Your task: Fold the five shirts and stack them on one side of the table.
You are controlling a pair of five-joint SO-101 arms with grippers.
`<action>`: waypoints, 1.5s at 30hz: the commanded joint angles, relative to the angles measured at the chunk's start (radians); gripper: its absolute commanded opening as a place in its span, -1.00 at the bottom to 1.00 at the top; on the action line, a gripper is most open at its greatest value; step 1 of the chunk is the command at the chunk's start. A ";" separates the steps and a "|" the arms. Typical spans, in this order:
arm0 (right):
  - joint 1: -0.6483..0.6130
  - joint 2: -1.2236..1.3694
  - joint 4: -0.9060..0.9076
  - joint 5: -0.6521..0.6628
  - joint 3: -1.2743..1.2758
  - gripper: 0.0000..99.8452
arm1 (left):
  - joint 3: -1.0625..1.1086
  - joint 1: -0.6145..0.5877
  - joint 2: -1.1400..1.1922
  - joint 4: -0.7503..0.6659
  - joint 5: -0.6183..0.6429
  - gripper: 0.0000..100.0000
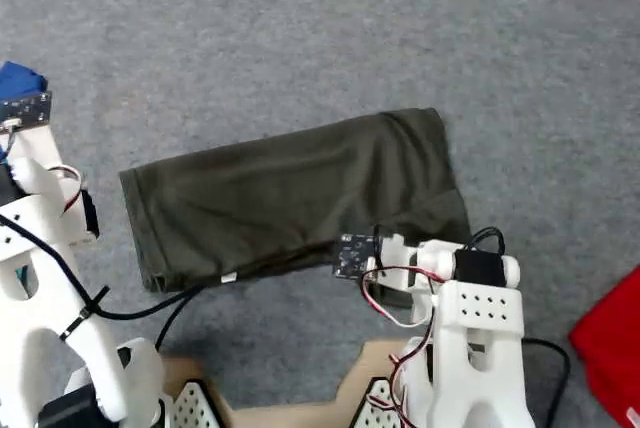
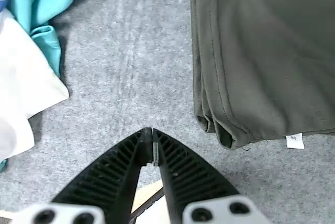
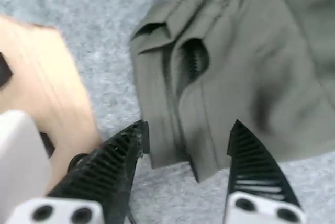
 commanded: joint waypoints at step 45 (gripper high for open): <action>-0.084 0.002 -0.166 0.035 -0.128 -0.93 | -0.006 -0.011 -0.027 0.005 -0.012 -0.96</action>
